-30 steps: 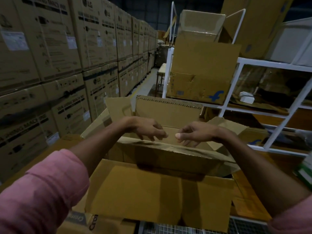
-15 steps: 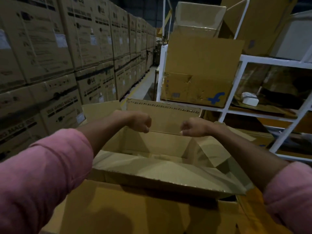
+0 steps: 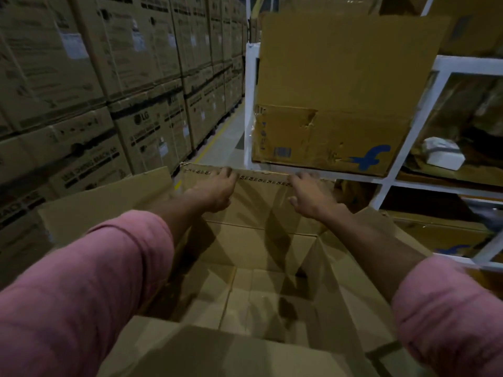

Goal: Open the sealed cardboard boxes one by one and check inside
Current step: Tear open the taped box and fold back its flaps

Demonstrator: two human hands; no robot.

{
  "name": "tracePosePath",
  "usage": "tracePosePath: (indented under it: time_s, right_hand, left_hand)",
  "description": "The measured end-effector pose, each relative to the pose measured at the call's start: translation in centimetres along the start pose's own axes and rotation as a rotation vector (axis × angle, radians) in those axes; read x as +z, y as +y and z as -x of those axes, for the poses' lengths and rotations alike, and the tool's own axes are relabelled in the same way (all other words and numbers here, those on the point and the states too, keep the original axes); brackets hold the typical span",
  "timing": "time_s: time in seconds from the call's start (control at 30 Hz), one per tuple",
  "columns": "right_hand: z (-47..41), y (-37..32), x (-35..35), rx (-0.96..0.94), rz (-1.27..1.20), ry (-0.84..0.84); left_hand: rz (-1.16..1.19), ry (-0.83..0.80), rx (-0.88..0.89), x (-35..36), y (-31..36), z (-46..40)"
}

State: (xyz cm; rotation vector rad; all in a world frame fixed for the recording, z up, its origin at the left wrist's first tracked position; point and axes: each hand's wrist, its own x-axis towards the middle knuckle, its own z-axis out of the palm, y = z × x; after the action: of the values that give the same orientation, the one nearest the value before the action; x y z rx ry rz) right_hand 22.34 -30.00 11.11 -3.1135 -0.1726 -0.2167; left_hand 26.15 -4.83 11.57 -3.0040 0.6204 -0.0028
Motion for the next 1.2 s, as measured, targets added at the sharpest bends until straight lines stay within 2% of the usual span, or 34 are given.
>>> tracePosePath:
  time_s: [0.27, 0.37, 0.6, 0.77, 0.97, 1.07, 1.13, 1.2]
  right_hand:
    - [-2.3, 1.0, 2.3, -0.014, 0.125, 0.112]
    - [-2.4, 1.1, 1.6, -0.013, 0.094, 0.190]
    - [-1.8, 0.8, -1.5, -0.008, 0.090, 0.294]
    - [-0.9, 0.0, -2.2, -0.019, 0.095, 0.287]
    - [1.0, -0.5, 0.6, 0.009, 0.060, 0.205]
    - [2.1, -0.9, 2.3, 0.039, 0.039, 0.238]
    - [2.7, -1.4, 3.4, 0.071, 0.016, 0.261]
    - [3.2, -1.7, 4.2, 0.088, 0.006, 0.297]
  left_hand:
    - [0.113, 0.198, -0.034, 2.4, -0.5, -3.2]
    - [0.129, 0.312, -0.050, 2.2, -0.5, -3.3]
    - [0.079, 0.412, -0.077, -0.1, -0.6, -3.0]
    - [0.129, 0.435, -0.078, 0.5, -1.0, -2.4]
    - [0.157, 0.428, 0.000, 3.7, -0.8, 0.3]
    - [0.150, 0.423, 0.020, 5.2, -0.9, 1.6]
    - [0.120, 0.378, 0.027, 5.7, -1.0, 2.6]
    - [0.070, 0.254, 0.049, 6.3, -1.0, 3.2]
